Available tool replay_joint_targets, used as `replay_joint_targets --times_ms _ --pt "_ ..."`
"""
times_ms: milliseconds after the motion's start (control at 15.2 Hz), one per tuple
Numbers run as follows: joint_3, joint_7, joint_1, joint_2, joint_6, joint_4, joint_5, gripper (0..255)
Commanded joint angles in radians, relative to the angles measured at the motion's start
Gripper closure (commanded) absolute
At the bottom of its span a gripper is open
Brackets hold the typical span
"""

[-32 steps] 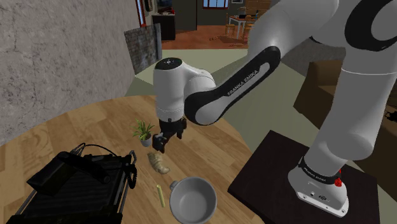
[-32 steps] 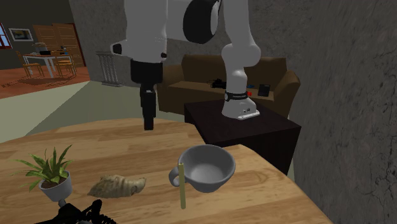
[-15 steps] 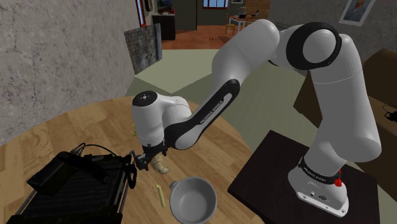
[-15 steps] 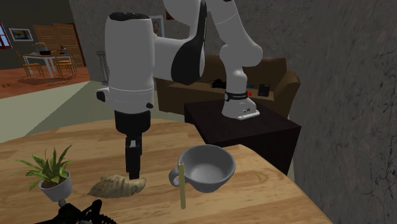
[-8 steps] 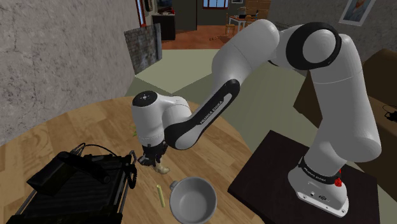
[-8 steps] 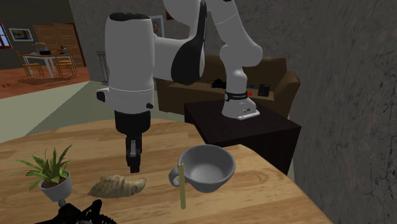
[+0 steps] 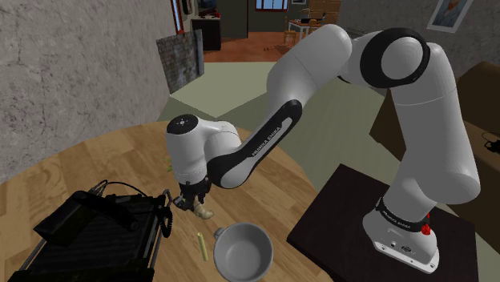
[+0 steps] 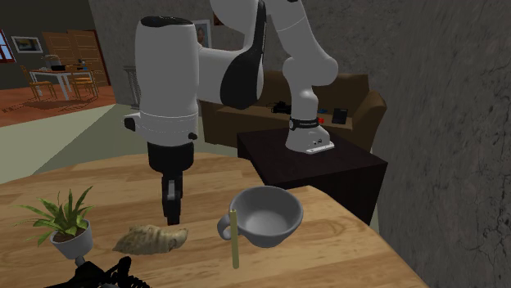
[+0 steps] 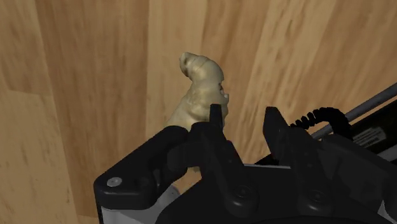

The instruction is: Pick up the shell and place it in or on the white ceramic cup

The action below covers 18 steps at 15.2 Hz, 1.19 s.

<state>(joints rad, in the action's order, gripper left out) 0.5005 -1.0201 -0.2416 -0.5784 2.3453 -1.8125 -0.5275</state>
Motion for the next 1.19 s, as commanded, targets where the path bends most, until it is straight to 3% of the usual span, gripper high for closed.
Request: replay_joint_targets --times_ms 0,396,1122 --pt "-0.011 -0.014 0.01 -0.018 0.024 0.005 0.005 0" --pt "-0.068 -0.092 0.071 -0.131 0.169 0.036 0.04 0" --pt "-0.107 -0.111 0.039 -0.22 0.214 0.082 0.007 0"
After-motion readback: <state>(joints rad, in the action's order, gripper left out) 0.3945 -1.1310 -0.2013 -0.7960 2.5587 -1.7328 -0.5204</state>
